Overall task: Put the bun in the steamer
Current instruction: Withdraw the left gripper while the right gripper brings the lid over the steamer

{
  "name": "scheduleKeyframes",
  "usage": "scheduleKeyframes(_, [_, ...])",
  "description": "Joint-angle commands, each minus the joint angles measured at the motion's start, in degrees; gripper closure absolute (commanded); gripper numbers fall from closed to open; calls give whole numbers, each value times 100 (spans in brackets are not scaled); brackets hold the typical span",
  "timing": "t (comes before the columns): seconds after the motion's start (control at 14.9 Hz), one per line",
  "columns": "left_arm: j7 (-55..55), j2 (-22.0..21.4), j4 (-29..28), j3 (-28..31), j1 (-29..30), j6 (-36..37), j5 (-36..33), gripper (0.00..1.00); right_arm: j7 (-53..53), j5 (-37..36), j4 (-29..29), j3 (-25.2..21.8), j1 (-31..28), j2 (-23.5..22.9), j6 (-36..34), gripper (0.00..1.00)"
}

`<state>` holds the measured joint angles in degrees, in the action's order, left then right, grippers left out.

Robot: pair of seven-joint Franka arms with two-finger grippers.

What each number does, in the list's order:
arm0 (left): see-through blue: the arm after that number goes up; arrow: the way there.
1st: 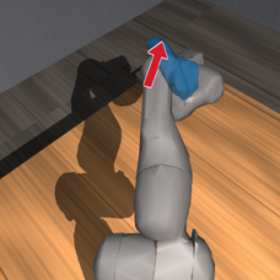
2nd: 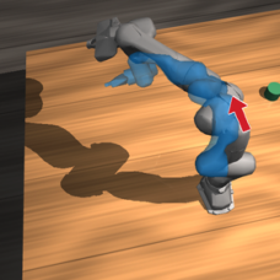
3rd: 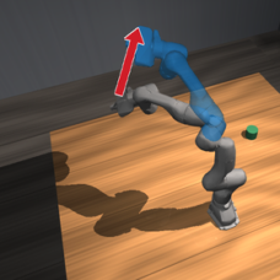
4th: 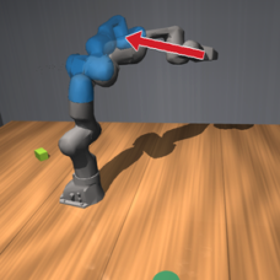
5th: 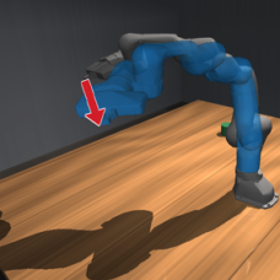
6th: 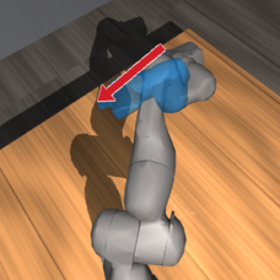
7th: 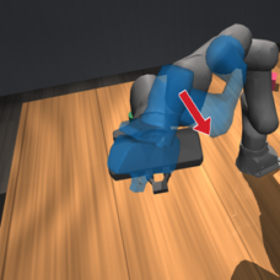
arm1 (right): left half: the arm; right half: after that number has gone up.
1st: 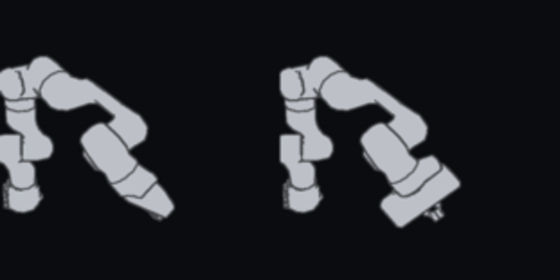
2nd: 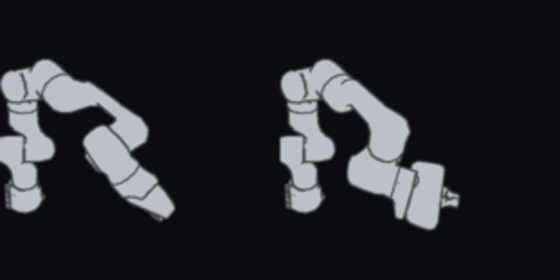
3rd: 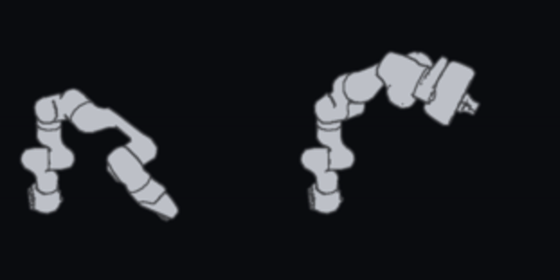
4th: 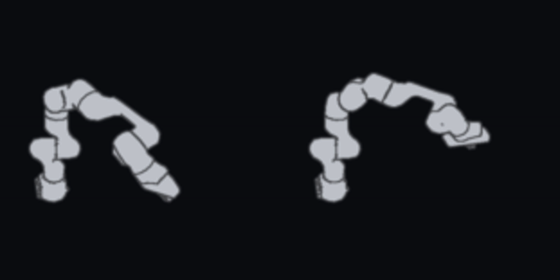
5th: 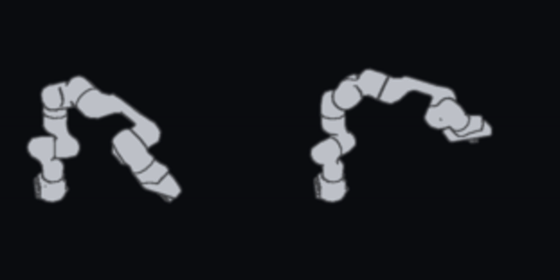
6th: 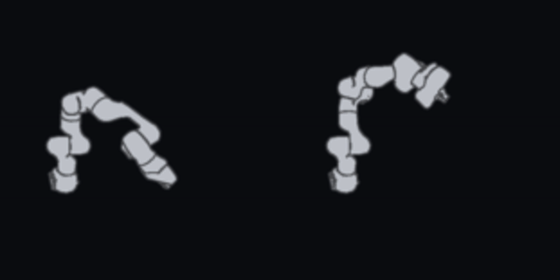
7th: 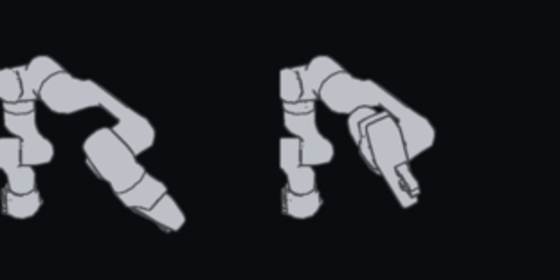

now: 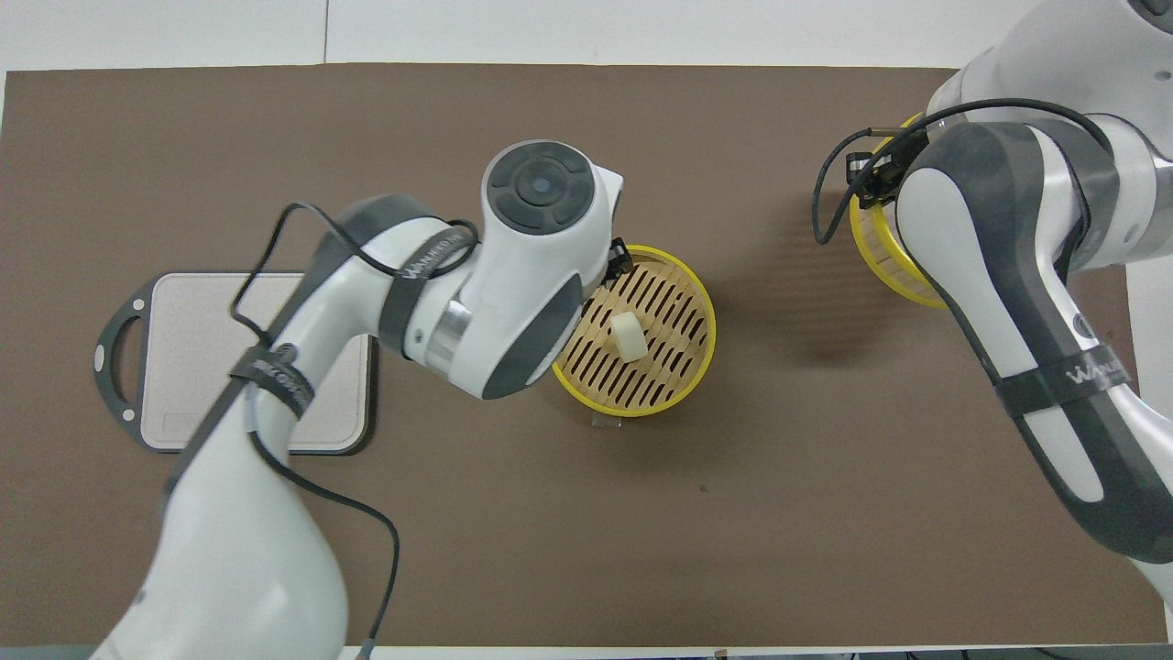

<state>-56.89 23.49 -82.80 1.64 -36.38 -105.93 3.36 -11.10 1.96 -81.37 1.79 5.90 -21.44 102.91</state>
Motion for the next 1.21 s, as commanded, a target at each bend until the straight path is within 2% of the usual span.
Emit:
scheduleKeyframes(0.0, [203,-721,-245,-50,708,546,-90,0,-566,85,-274,32,287,210,246,100])
scheduleKeyframes(0.13, [1104,-1073,-271,-41,1323,880,-90,0,-918,103,-257,41,498,158,484,100])
scheduleKeyframes(0.34, [2503,-1600,-437,-50,2133,1478,-81,0,-2199,121,-169,41,1314,-9,678,100])
scheduleKeyframes(0.47, [3216,-2030,-710,-50,2528,1637,-81,0,-2912,103,58,32,1789,-289,687,100])
scheduleKeyframes(0.88, [4342,-2673,-1150,-41,3004,2076,-90,0,-3995,77,701,32,2529,-1002,871,100])
scheduleKeyframes(1.14, [4941,-2744,-1308,-67,3171,2095,-90,0,-4339,24,701,32,2854,-1169,1091,100])
